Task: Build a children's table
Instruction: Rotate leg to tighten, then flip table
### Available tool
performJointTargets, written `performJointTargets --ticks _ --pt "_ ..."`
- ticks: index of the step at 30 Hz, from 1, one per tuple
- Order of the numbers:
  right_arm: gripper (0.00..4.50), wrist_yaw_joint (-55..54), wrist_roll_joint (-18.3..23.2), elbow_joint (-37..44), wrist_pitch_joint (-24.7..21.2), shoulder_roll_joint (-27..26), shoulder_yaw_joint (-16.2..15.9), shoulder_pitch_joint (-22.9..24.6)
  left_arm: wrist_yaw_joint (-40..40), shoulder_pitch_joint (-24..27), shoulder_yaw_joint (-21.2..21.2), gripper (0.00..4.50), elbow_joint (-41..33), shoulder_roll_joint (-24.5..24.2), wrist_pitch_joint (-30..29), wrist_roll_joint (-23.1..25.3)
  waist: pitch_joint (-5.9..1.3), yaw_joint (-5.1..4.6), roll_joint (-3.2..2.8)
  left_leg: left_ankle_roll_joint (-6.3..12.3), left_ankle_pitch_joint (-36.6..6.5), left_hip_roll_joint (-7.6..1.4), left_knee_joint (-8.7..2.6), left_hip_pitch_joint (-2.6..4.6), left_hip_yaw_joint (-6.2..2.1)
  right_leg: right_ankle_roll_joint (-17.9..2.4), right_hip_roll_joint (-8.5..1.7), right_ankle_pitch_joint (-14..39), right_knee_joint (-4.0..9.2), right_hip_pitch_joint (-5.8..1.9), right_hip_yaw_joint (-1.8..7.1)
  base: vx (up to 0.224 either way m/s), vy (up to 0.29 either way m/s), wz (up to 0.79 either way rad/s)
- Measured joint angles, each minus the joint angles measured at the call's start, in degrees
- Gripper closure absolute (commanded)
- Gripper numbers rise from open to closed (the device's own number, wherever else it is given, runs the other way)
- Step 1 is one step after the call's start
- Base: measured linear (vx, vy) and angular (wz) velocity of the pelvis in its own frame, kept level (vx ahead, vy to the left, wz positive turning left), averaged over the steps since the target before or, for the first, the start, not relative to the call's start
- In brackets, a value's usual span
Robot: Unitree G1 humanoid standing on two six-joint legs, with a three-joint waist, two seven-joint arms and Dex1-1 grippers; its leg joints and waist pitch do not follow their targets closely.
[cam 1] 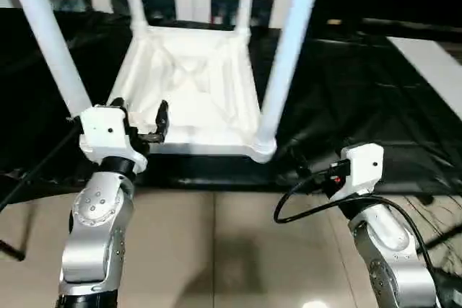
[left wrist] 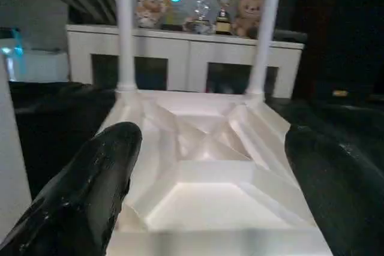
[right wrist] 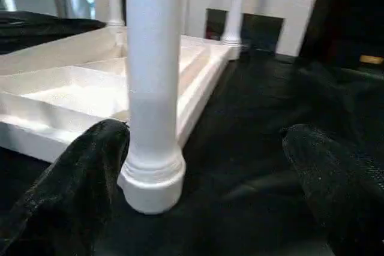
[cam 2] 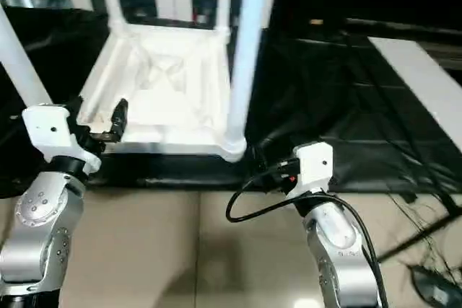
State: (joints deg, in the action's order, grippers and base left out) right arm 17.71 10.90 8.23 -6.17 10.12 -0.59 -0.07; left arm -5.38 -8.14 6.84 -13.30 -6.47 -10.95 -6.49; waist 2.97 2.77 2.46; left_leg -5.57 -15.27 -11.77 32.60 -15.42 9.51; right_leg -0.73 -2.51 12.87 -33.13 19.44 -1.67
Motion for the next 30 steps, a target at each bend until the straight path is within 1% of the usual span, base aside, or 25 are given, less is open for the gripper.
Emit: performJointTargets --ticks 1,2,5,7,9,10,11,13,14,15,16,17,18,19,20,21,22,23,24,25,26,27,28,29,30 --pt "0.00 0.51 0.16 0.00 0.01 0.26 0.00 0.00 0.01 0.00 -0.02 0.06 0.00 0.01 0.08 0.00 -0.04 0.38 -0.06 0.05 -0.32 0.00 -0.13 0.37 -0.01 -0.08 0.01 0.47 0.02 -0.38 -0.07 0.132 0.007 0.03" --pt "0.00 0.76 0.24 0.00 0.06 0.32 0.01 0.00 0.01 0.00 -0.06 0.06 0.00 0.01 0.15 0.00 -0.09 0.61 -0.08 0.10 -0.62 0.00 -0.14 0.50 -0.03 -0.20 0.02 0.80 0.01 -0.54 -0.11 0.129 0.014 0.04" --pt "0.00 0.87 0.21 -0.02 0.11 0.32 0.00 0.00 -0.01 0.00 -0.56 0.06 0.00 0.05 0.18 0.03 -0.19 1.01 -0.11 0.30 -1.43 0.07 0.00 0.50 -0.19 -0.40 0.06 1.55 -0.01 -0.80 -0.17 0.119 0.021 0.04" --pt "0.00 0.91 0.18 -0.07 0.16 0.30 0.01 -0.01 -0.02 0.00 -0.55 0.06 0.00 0.05 0.18 0.05 -0.23 0.86 -0.11 0.56 -1.93 0.23 0.12 0.65 -0.61 -0.89 0.14 2.22 -0.16 -1.06 -0.20 0.109 0.023 0.09" --pt "0.00 0.97 0.07 -0.49 0.34 0.17 0.01 -0.20 -0.04 0.00 -0.50 0.06 0.00 0.04 0.19 0.04 -0.31 0.45 0.07 1.32 -2.43 0.78 0.11 1.40 -0.91 -1.92 -0.15 3.33 -1.16 -1.21 -0.31 0.109 0.014 0.15" --pt "0.00 0.97 -0.02 -0.66 0.50 0.16 0.02 -0.24 -0.07 -0.03 -0.50 0.06 0.00 0.01 0.20 0.04 -0.37 0.57 0.19 2.15 -2.96 1.23 0.40 1.34 -1.07 -1.53 -0.45 4.12 -1.44 -1.75 -0.05 0.102 0.015 0.17" --pt "0.00 0.96 -0.03 -0.72 0.60 0.17 0.04 -0.26 -0.08 -0.03 -0.51 0.06 0.00 0.01 0.23 0.04 -0.37 0.75 0.20 3.24 -3.57 1.38 1.01 1.39 -1.26 -0.90 -0.64 4.50 -1.57 -2.18 0.34 0.087 0.033 0.17" --pt "0.00 0.95 -0.04 -1.07 0.74 0.18 0.14 -0.27 -0.09 -0.10 -0.55 0.06 0.00 0.01 0.28 0.02 -0.41 1.17 0.20 5.01 -4.62 1.47 2.47 1.19 -1.76 -0.09 -0.21 5.21 -1.81 -2.92 1.33 0.084 0.030 0.16" --pt "0.00 0.94 -0.04 -1.47 0.77 0.17 0.14 -0.29 -0.09 -0.09 -0.52 0.06 0.00 -0.01 0.28 0.02 -0.41 1.33 0.20 5.08 -4.72 1.52 2.55 1.24 -2.14 -0.53 0.19 5.47 -1.79 -3.20 1.46 0.080 0.006 0.20" --pt "0.00 0.92 -0.05 -1.77 0.77 0.17 0.13 -0.30 -0.08 -0.10 -0.48 0.06 0.00 -0.09 0.28 0.02 -0.41 1.31 0.20 4.56 -4.99 1.72 2.41 1.50 -2.67 -0.71 0.22 5.60 -2.00 -3.35 1.42 0.063 -0.031 0.12" --pt "0.00 0.98 -0.08 -2.18 0.77 -0.18 -0.29 -1.03 -0.05 0.33 -0.10 0.06 -0.19 -0.55 0.39 0.01 -0.66 0.70 0.54 2.45 -4.93 1.87 1.80 2.47 -3.82 -1.23 -0.55 5.95 -4.85 -1.38 0.53 0.063 -0.031 0.12" --pt "0.00 1.01 -0.08 -2.15 0.87 -0.74 -0.77 -1.89 0.04 0.83 0.84 0.06 -0.17 -1.11 0.42 0.03 -0.89 0.00 0.85 1.58 -5.24 2.69 1.83 2.71 -4.87 -1.23 -1.69 5.94 -8.22 0.45 -0.37 0.002 -0.079 -0.12" --pt "0.00 1.21 -0.07 -1.99 1.38 -0.80 -1.12 -1.95 0.04 0.77 1.33 0.06 -0.20 -1.66 0.43 0.03 -1.29 -0.35 1.70 1.39 -5.71 3.79 1.94 2.96 -5.43 -1.15 -2.62 5.85 -8.66 2.05 -0.66 -0.041 -0.069 -0.11" --pt "0.00 1.51 -0.07 -1.92 1.68 -0.55 -1.25 -1.47 -0.01 0.30 1.06 0.06 -0.25 -1.30 0.45 0.03 -1.53 -0.69 2.49 3.03 -6.79 5.05 3.51 2.36 -5.37 2.16 -2.84 6.47 -7.88 1.43 0.60 -0.041 -0.069 -0.11" --pt "0.00 1.37 -0.10 -2.05 1.78 -0.05 -0.57 -0.37 -0.07 0.02 0.01 0.06 -0.23 -0.13 0.43 0.02 -1.43 -0.56 2.45 7.07 -7.12 5.06 6.56 1.71 -5.28 1.88 -2.21 7.00 -7.68 0.43 1.94 0.024 0.029 0.24" --pt "0.00 1.18 -0.22 -2.52 1.74 0.32 0.19 0.48 -0.32 -0.04 -1.90 0.06 -0.26 0.80 0.42 -0.02 -1.14 -0.12 2.05 9.41 -6.39 5.23 10.89 -0.25 -5.20 1.83 -1.61 7.05 -6.61 -1.13 2.71 0.067 0.078 0.26" --pt "0.00 0.87 -0.32 -2.83 1.64 0.61 0.72 0.58 -0.57 0.13 -2.75 0.06 -0.44 0.82 0.43 -0.04 -0.89 1.16 1.50 8.19 -5.80 5.70 13.51 -2.35 -4.83 1.47 -1.58 6.75 -5.09 -2.80 2.70 0.067 0.078 0.26" --pt "0.00 0.72 -0.32 -2.51 1.78 0.70 0.98 0.32 -0.68 0.15 -2.46 0.06 -0.71 0.27 0.44 -0.11 -0.82 1.87 0.72 6.61 -4.93 5.73 12.59 -4.06 -4.76 1.22 -1.11 6.51 -3.98 -3.92 2.25 0.052 0.062 0.04" --pt "0.00 0.66 -0.30 -2.09 1.87 0.71 1.15 0.11 -1.11 0.22 -2.60 0.06 -0.92 0.14 0.47 -0.47 -0.94 2.36 -0.99 5.31 -3.77 5.02 8.51 -4.97 -4.70 1.14 -0.34 6.46 -3.29 -4.81 1.11 0.066 0.079 -0.02" --pt "0.00 0.64 -0.24 -1.86 2.14 0.19 1.23 -0.14 -1.30 0.44 -2.08 0.06 -1.35 -0.03 0.85 -0.73 -0.66 2.26 -3.01 3.84 -0.18 3.64 6.78 -4.97 -5.19 1.42 0.81 6.76 -3.41 -5.60 -0.35 0.066 0.079 -0.02" --pt "0.00 0.88 -0.20 -1.91 2.16 -0.98 -0.17 -0.12 -1.32 1.04 -1.24 0.06 -1.63 -0.35 1.13 -0.92 -0.85 1.87 -2.71 4.39 -0.79 4.06 6.86 -4.84 -5.28 -1.11 0.30 7.53 -5.24 -4.88 -1.27 0.100 0.061 -0.03" --pt "0.00 1.22 -0.13 -1.63 2.45 -1.33 -1.14 -0.11 -1.22 1.05 -0.10 0.06 -1.55 -0.70 1.14 -1.03 -0.99 1.27 -2.20 4.63 -0.91 4.35 6.85 -4.89 -5.31 -1.91 0.08 7.50 -7.75 -3.33 -1.40 0.094 0.031 0.02" --pt "0.00 1.74 0.03 -1.48 2.76 -0.99 -1.44 0.30 -1.22 1.04 0.57 0.06 -1.50 -0.81 1.22 -1.11 -1.13 0.92 -1.98 4.91 -0.98 4.39 6.96 -4.95 -5.21 -0.90 0.10 6.81 -9.41 -1.31 -1.41 0.094 0.031 0.02" --pt "0.00 1.74 0.13 -1.46 3.09 -0.88 -1.27 0.36 -1.34 1.06 0.56 0.06 -1.50 -0.69 1.71 -1.31 -1.26 0.92 -1.76 4.98 -1.01 4.58 7.17 -5.15 -4.95 0.41 -0.05 5.61 -8.87 0.24 -1.25 0.000 0.000 0.00" --pt "0.00 1.81 0.36 -1.21 3.42 -0.69 -0.96 0.63 -1.82 1.40 0.35 0.06 -1.72 -0.44 3.19 -1.70 -1.66 1.06 -0.95 4.78 -0.90 5.17 7.49 -5.64 -4.39 1.32 -0.65 3.44 -6.44 1.52 -0.46 0.000 0.000 0.00"
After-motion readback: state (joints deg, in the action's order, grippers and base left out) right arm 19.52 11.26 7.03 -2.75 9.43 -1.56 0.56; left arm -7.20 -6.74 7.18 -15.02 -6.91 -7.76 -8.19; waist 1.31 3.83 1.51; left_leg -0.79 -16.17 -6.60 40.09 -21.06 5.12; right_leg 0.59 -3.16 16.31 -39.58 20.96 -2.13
